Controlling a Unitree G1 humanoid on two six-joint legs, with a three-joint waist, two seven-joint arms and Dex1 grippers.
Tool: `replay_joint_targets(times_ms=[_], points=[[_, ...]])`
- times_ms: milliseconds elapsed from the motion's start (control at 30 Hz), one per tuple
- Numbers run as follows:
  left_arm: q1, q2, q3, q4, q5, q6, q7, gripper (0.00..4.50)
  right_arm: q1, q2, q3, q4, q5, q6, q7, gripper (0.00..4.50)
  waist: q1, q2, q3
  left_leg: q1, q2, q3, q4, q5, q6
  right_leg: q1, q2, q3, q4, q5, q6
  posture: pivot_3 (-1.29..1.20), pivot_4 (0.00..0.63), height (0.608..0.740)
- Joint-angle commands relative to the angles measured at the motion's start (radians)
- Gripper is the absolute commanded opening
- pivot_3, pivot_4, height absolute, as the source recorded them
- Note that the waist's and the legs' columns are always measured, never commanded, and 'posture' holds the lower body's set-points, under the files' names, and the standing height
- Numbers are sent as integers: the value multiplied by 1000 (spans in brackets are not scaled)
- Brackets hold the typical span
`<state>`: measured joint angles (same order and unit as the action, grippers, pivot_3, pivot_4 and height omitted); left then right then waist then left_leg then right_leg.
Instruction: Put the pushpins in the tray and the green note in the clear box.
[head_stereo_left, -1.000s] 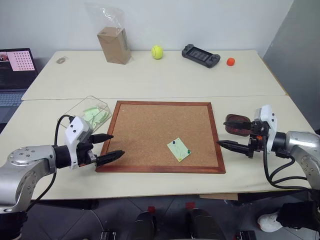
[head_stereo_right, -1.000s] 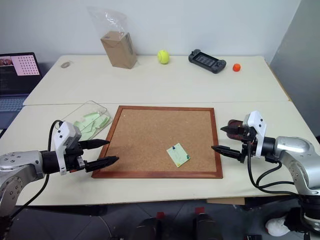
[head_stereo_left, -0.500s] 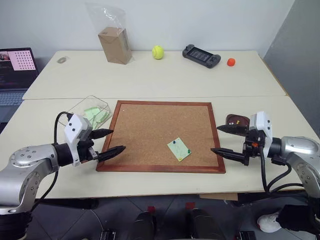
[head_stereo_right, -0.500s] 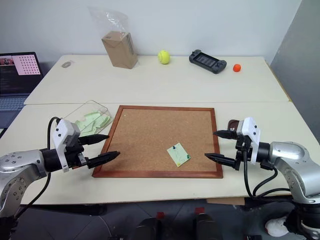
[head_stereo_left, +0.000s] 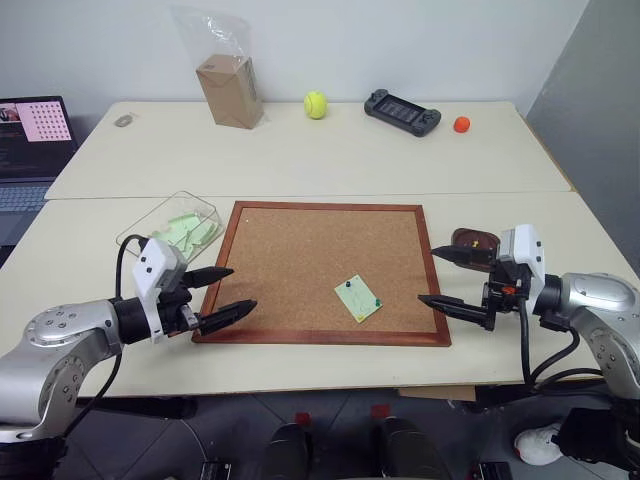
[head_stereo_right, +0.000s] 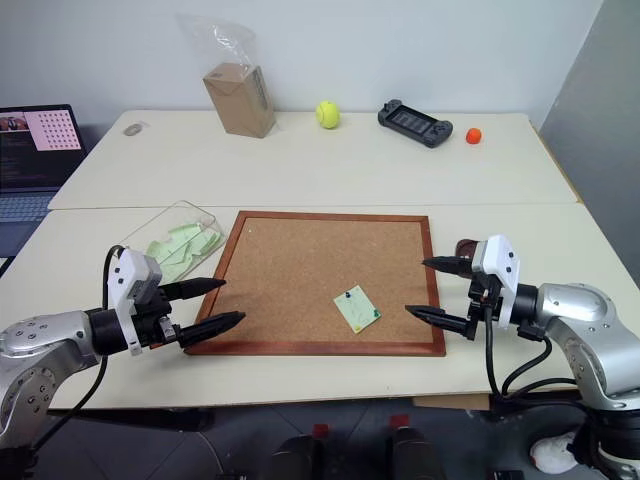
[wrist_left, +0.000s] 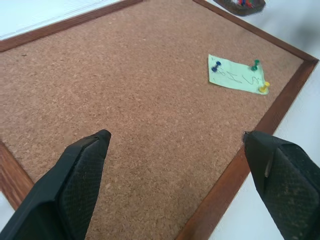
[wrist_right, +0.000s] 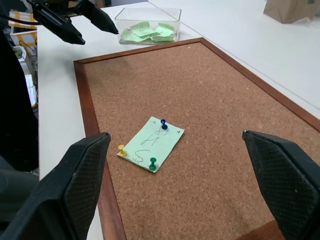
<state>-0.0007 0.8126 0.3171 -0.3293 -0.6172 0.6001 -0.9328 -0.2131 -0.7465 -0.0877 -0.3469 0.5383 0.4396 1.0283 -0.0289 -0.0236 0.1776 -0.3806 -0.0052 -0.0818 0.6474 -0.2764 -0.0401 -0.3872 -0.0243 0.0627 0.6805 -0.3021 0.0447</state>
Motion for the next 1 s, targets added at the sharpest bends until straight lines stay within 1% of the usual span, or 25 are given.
replay_joint_targets(times_ms=[33, 67, 167, 200, 267, 400, 500, 533, 600, 633, 700, 1000], points=[[-32, -39, 1, 21, 55, -134, 15, 3648, -17, 30, 28, -18, -42, -78, -16, 4500, 0, 0, 0, 0, 0, 0, 0, 0, 0, 0, 0, 0, 0, 0, 0, 0, 150, 740], [-40, -47, -11, 31, 68, -157, 12, 3386, -19, 36, 35, -15, -49, -89, -15, 4500, 0, 0, 0, 0, 0, 0, 0, 0, 0, 0, 0, 0, 0, 0, 0, 0, 150, 740], [-60, -96, -82, 91, 134, -252, 9, 2784, -42, 72, 69, 3, -63, -116, -15, 4500, 0, 0, 0, 0, 0, 0, 0, 0, 0, 0, 0, 0, 0, 0, 0, 0, 150, 740], [-70, -111, -101, 114, 153, -277, 10, 2488, -52, 85, 81, 11, -72, -125, -21, 4500, 0, 0, 0, 0, 0, 0, 0, 0, 0, 0, 0, 0, 0, 0, 0, 0, 150, 740], [-116, -142, -127, 172, 183, -315, 27, 2121, -71, 112, 110, 17, -91, -142, -32, 4500, -1, 0, 0, 1, 0, 1, 1, 0, 0, 1, 0, 0, 0, 1, 0, 0, 150, 740], [-190, -183, -153, 240, 188, -331, 34, 1471, -89, 157, 152, 3, -106, -133, -62, 4500, 0, 0, 0, 0, 0, -1, 2, 0, 0, 0, 1, -2, 1, 1, 0, 0, 150, 740], [-255, -230, -187, 290, 201, -337, 53, 838, -86, 204, 214, 10, -147, -155, -90, 4500, 0, 0, 0, 0, 0, -2, 2, 0, 0, 0, 1, -2, 1, 1, -1, 0, 150, 740], [-272, -249, -204, 301, 210, -340, 63, 752, -85, 217, 233, 20, -162, -166, -93, 4500, 0, 0, 0, 0, -1, -1, 2, 0, 0, 0, 1, -2, 1, 1, -1, 0, 150, 740], [-293, -276, -224, 310, 223, -339, 77, 227, -91, 237, 254, 43, -187, -186, -97, 4500, 0, 0, -1, -1, -1, -2, 3, 0, 0, 0, 1, -2, 1, 1, -1, 0, 150, 740], [-299, -291, -235, 313, 229, -336, 87, 33, -98, 247, 260, 58, -193, -190, -99, 4500, -1, 0, 0, -1, -1, -1, 3, 0, 0, 0, 1, -2, 1, 2, 0, 0, 150, 740], [-307, -314, -249, 321, 240, -336, 108, 11, -113, 265, 271, 86, -206, -201, -105, 4500, -1, 0, 0, -1, -1, -1, 3, 0, 0, 0, 1, -1, 1, 2, 0, 0, 150, 740], [-277, -381, -347, 440, 387, -309, 243, 11, -153, 340, 330, 187, -264, -244, -111, 4500, -3, 0, -1, 0, 0, -2, 4, 0, 0, 0, 2, -2, 3, 2, -1, 0, 150, 740]])
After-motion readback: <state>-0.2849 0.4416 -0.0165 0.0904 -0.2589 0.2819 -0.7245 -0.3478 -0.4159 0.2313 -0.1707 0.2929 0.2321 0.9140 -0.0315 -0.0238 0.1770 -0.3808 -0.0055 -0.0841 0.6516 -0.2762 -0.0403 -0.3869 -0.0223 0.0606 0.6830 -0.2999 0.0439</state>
